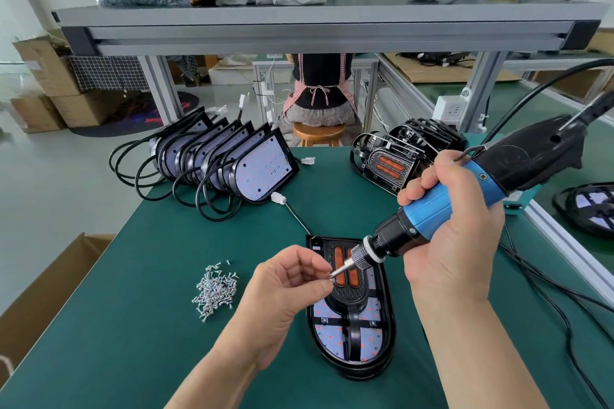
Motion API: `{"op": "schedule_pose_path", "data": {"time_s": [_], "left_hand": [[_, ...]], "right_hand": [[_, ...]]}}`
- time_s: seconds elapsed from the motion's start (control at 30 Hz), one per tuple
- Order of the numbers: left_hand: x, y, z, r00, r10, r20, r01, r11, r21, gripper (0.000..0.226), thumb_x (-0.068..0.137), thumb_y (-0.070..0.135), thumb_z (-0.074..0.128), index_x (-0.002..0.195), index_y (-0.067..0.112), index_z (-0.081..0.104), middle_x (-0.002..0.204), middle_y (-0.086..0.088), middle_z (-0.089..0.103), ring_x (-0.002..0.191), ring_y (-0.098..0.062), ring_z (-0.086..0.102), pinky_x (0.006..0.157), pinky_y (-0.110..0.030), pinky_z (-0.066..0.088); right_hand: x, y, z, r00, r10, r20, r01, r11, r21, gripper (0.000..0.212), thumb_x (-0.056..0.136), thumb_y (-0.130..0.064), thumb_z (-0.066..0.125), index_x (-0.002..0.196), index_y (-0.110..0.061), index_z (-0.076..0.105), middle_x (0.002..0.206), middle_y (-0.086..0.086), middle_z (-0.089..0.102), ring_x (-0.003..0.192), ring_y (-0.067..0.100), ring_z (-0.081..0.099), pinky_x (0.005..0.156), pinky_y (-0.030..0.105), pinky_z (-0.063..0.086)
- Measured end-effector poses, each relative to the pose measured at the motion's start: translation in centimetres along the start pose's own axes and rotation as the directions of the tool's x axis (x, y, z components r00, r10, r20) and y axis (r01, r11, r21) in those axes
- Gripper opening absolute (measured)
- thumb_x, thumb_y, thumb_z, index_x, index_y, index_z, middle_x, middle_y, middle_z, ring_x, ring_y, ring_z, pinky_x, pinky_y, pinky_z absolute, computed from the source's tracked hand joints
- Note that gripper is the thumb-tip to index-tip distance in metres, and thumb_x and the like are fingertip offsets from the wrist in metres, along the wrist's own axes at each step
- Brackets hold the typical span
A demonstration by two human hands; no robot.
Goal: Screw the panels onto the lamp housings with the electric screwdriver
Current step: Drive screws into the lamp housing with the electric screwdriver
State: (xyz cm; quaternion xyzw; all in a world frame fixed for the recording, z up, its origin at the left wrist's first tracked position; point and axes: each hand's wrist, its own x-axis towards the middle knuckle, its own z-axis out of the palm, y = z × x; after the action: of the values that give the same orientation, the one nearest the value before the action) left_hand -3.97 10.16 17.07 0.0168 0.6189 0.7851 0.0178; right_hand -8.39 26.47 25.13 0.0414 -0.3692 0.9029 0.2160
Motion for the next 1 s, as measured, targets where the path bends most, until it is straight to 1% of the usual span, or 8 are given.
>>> {"op": "schedule_pose_path", "data": {"time_s": [0.13,0.4,0.5,0.63,0.73,0.83,0.9,1.0], "left_hand": [[0.0,-0.1,-0.2,1.0,0.006,-0.001,-0.006,1.0,-0.002,0.023,0.066,0.002,0.078,0.079,0.02,0.076,0.081,-0.005,0.07,0.079,-0.012,0.064,0.076,-0.018,0.053],[0.1,-0.2,-0.3,0.999,0.037,0.0,-0.037,0.999,0.029,0.024,0.069,-0.001,0.079,0.079,0.02,0.075,0.081,-0.003,0.07,0.079,-0.011,0.064,0.076,-0.018,0.053],[0.0,-0.7,-0.4,0.994,0.106,-0.021,-0.101,0.983,0.152,0.029,0.076,-0.008,0.077,0.08,0.021,0.074,0.081,0.0,0.071,0.079,-0.01,0.064,0.076,-0.019,0.054],[-0.2,-1.3,0.3,0.954,0.283,-0.103,-0.229,0.904,0.362,0.026,0.075,0.007,0.073,0.089,0.03,0.072,0.083,0.001,0.071,0.081,-0.015,0.064,0.079,-0.023,0.054],[-0.2,-1.7,0.4,0.923,0.37,-0.11,-0.278,0.835,0.474,0.034,0.076,0.008,0.072,0.095,0.037,0.07,0.085,0.004,0.07,0.082,-0.016,0.064,0.081,-0.023,0.052],[-0.2,-2.0,0.3,0.912,0.402,-0.079,-0.292,0.773,0.563,0.048,0.079,-0.003,0.075,0.097,0.04,0.068,0.085,0.009,0.069,0.084,-0.015,0.064,0.08,-0.016,0.049],[-0.2,-2.1,0.3,0.906,0.416,-0.07,-0.293,0.74,0.605,0.049,0.079,-0.008,0.075,0.094,0.038,0.068,0.085,0.012,0.068,0.084,-0.013,0.064,0.08,-0.011,0.046],[-0.1,-2.0,0.4,0.906,0.418,-0.063,-0.285,0.715,0.638,0.047,0.079,-0.007,0.075,0.094,0.037,0.066,0.087,0.014,0.068,0.085,-0.01,0.063,0.079,-0.008,0.044]], "right_hand": [[0.0,-0.1,0.0,1.0,-0.005,0.004,0.005,1.0,-0.006,0.011,0.081,-0.007,0.063,0.084,-0.014,0.056,0.077,0.002,0.047,0.059,0.016,0.045,0.055,0.026,0.045],[-0.1,0.1,-0.1,1.0,0.003,0.009,-0.003,1.0,-0.008,0.011,0.083,-0.007,0.064,0.082,-0.016,0.059,0.072,0.0,0.048,0.056,0.015,0.047,0.055,0.026,0.045],[-0.1,0.3,-0.1,1.0,-0.01,0.0,0.01,1.0,-0.028,0.012,0.083,-0.006,0.063,0.08,-0.017,0.059,0.072,0.0,0.049,0.055,0.015,0.048,0.056,0.026,0.046],[0.2,0.5,-0.1,0.995,-0.055,-0.078,0.05,0.996,-0.074,0.012,0.088,-0.003,0.061,0.084,-0.014,0.056,0.067,-0.002,0.05,0.054,0.015,0.049,0.056,0.027,0.046],[0.4,1.0,-0.3,0.988,-0.085,-0.127,0.072,0.992,-0.099,0.011,0.089,-0.005,0.062,0.092,-0.01,0.053,0.067,-0.003,0.051,0.054,0.016,0.05,0.057,0.027,0.047],[0.3,1.3,-0.6,0.988,-0.08,-0.129,0.066,0.992,-0.107,0.014,0.088,-0.006,0.064,0.096,-0.008,0.053,0.064,-0.004,0.052,0.054,0.015,0.051,0.057,0.027,0.047],[0.4,1.5,-0.7,0.99,-0.069,-0.127,0.055,0.993,-0.108,0.014,0.089,-0.006,0.064,0.097,-0.008,0.053,0.062,-0.005,0.052,0.053,0.015,0.052,0.057,0.026,0.048],[0.6,1.6,-0.8,0.988,-0.056,-0.141,0.042,0.994,-0.104,0.013,0.089,-0.005,0.065,0.092,-0.011,0.053,0.061,-0.005,0.052,0.052,0.014,0.051,0.055,0.027,0.047]]}}
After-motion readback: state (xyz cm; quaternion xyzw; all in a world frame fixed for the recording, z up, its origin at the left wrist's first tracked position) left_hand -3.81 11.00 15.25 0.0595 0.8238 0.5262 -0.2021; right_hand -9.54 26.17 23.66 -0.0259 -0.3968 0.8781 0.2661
